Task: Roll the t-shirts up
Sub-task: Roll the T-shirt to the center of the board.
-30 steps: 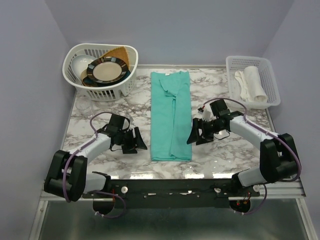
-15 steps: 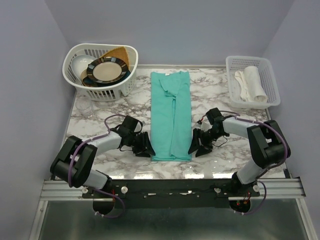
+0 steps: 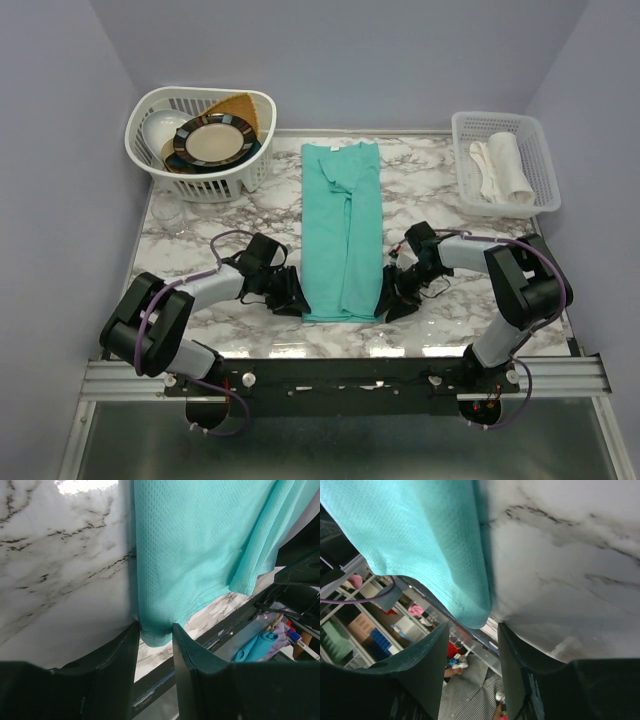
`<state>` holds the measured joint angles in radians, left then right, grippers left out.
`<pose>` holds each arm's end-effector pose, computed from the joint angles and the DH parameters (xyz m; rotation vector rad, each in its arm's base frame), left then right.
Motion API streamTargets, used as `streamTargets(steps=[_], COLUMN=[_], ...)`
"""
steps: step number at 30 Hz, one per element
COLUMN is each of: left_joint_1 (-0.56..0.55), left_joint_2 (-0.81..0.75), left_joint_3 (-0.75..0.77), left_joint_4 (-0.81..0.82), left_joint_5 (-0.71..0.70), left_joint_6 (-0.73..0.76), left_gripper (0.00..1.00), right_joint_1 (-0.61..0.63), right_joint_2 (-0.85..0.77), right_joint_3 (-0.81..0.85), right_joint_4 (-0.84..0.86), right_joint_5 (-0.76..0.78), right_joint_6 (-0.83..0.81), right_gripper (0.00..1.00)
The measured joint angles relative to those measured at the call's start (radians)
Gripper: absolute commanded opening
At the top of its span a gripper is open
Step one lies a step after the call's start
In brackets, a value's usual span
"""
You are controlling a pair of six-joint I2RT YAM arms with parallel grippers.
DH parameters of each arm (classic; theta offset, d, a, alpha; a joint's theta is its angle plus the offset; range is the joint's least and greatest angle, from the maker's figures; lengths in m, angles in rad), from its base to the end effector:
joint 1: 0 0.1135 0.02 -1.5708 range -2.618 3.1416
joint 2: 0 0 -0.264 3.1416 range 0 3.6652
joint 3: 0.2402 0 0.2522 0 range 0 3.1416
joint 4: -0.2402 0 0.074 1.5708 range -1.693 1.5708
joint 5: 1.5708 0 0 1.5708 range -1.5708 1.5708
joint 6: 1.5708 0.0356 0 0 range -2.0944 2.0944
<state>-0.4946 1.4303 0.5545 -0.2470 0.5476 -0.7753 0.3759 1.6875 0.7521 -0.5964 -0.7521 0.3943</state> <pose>0.1947 -0.1261 0.1311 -0.2234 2.9171 -1.0547 0.2220 0.1138 0.1142 -0.0041 -2.7158 -1.0136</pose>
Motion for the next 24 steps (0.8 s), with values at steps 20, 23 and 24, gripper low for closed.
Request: streamTargets(steps=[20, 23, 24], left_joint_1=[-0.012, -0.012, -0.013], left_joint_2=[-0.007, -0.007, -0.007], left_joint_3=[-0.024, -0.024, -0.024], left_joint_4=[0.017, 0.017, 0.017], left_joint_5=[-0.010, -0.010, -0.010], left_joint_6=[0.037, 0.046, 0.050], left_gripper=[0.22, 0.22, 0.22], right_joint_1=[-0.002, -0.002, -0.002], right_joint_2=[0.009, 0.009, 0.009], right_joint_3=[-0.029, -0.032, -0.032], right_joint_4=[0.050, 0.057, 0.059], right_joint_5=[-0.034, -0.027, -0.025], right_joint_6=[0.024, 0.025, 0.024], right_gripper=[0.45, 0.43, 0.43])
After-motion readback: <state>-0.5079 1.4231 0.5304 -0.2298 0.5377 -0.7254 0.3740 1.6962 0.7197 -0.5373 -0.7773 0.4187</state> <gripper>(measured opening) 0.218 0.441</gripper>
